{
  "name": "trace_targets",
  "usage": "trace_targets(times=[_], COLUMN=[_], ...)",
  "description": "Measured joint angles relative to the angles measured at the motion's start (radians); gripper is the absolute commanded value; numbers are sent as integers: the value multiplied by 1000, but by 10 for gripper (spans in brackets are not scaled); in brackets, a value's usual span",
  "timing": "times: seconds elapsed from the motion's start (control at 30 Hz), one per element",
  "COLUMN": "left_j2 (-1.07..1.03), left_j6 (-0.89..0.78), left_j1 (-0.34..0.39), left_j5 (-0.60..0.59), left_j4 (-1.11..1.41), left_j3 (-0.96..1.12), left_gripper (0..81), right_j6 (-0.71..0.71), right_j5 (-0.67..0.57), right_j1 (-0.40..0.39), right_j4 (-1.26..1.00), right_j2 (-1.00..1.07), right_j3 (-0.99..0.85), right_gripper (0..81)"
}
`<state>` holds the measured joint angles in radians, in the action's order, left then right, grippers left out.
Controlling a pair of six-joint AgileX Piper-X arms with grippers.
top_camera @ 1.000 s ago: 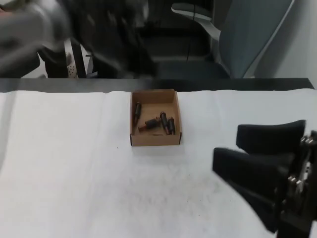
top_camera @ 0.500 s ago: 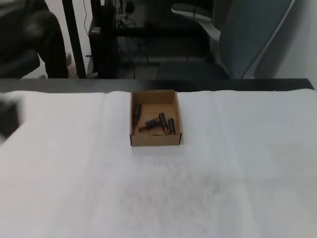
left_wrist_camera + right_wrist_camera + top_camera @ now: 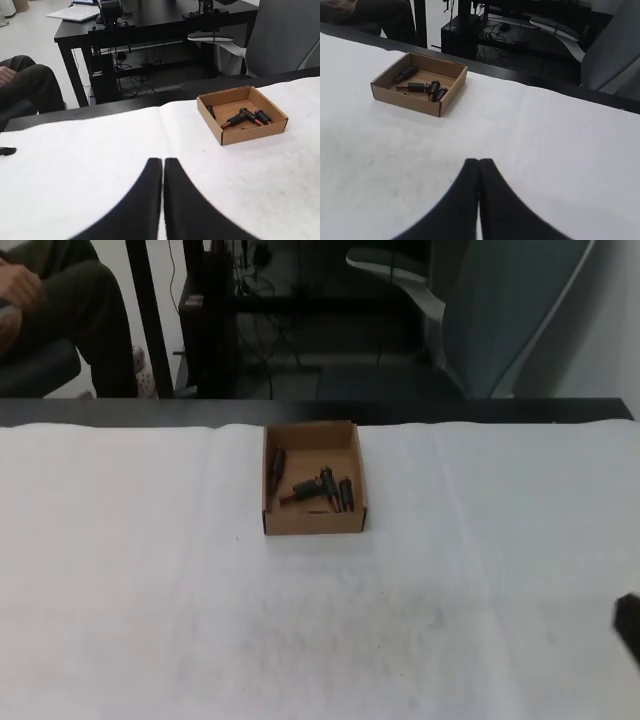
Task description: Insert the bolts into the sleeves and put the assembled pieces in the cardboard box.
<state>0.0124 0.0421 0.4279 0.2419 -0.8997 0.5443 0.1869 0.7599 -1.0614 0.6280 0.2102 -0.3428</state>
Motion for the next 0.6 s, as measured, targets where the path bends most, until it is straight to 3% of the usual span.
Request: trace_targets(times=[0.23, 0.37, 0.6], left_j2=[-2, -2, -4], left_j6=[-1, -12, -12], left_j1=[0, 0, 0], left_j5=[-9, -62, -86], left_j4=[114, 170, 302], left_j3=[-83, -147, -255], left_gripper=[18, 18, 18], right_j6=[-38, -117, -199], right_j5=[-9, -121, -287], right_j1=[93, 223, 531], right_j4=[-227, -259, -456], right_j2=[-1, -1, 1], right_j3=[214, 246, 308], right_gripper=[6, 6, 6])
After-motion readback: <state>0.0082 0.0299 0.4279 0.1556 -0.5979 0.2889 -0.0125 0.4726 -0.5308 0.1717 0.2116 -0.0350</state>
